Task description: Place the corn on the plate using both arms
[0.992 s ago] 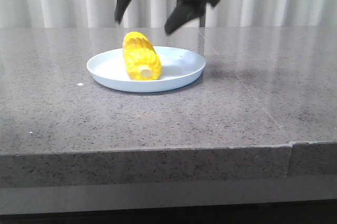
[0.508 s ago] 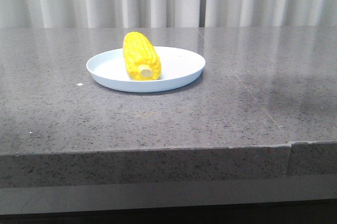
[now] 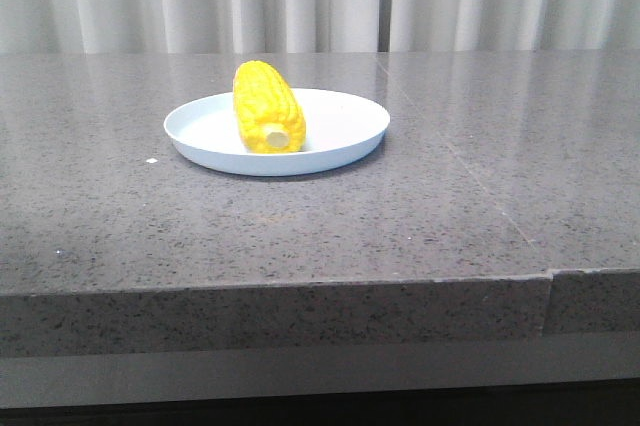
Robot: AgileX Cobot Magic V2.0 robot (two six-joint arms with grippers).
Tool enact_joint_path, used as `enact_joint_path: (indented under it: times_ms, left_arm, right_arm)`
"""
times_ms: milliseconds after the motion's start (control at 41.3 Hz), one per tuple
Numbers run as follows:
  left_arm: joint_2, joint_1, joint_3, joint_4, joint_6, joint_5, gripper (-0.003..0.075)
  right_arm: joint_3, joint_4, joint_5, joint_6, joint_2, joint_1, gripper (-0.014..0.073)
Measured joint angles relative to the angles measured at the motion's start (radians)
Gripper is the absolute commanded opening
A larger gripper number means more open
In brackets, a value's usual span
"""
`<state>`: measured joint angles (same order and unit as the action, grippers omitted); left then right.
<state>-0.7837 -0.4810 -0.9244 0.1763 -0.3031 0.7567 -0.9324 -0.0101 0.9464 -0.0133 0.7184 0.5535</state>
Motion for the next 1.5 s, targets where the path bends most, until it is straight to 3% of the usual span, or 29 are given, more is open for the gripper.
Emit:
enact_joint_path:
  times_ms: [387, 484, 605, 726, 847, 1380, 1501]
  left_arm:
    - [0.000, 0.000, 0.000, 0.000, 0.000, 0.000, 0.0437]
    - [0.000, 0.000, 0.000, 0.000, 0.000, 0.000, 0.0368]
    - [0.000, 0.000, 0.000, 0.000, 0.000, 0.000, 0.0172]
    - [0.000, 0.000, 0.000, 0.000, 0.000, 0.000, -0.0009]
    - [0.000, 0.000, 0.000, 0.000, 0.000, 0.000, -0.0020]
    - [0.017, 0.002, 0.016, 0.000, 0.000, -0.005, -0.0020]
    - [0.084, 0.071, 0.072, 0.019, 0.000, -0.043, -0.0020]
  right_arm:
    - [0.083, 0.033, 0.055, -0.032, -0.202, 0.000, 0.0654]
    - [0.086, 0.034, 0.055, -0.032, -0.203, 0.000, 0.0609]
    - [0.090, 0.034, 0.055, -0.034, -0.204, 0.000, 0.0395]
    - [0.092, 0.034, 0.055, -0.034, -0.204, 0.000, 0.0119]
    - [0.092, 0.035, 0.055, -0.034, -0.204, 0.000, -0.0063]
    - [0.093, 0.035, 0.055, -0.034, -0.204, 0.000, -0.0068]
    - [0.093, 0.036, 0.055, -0.034, -0.204, 0.000, -0.0068]
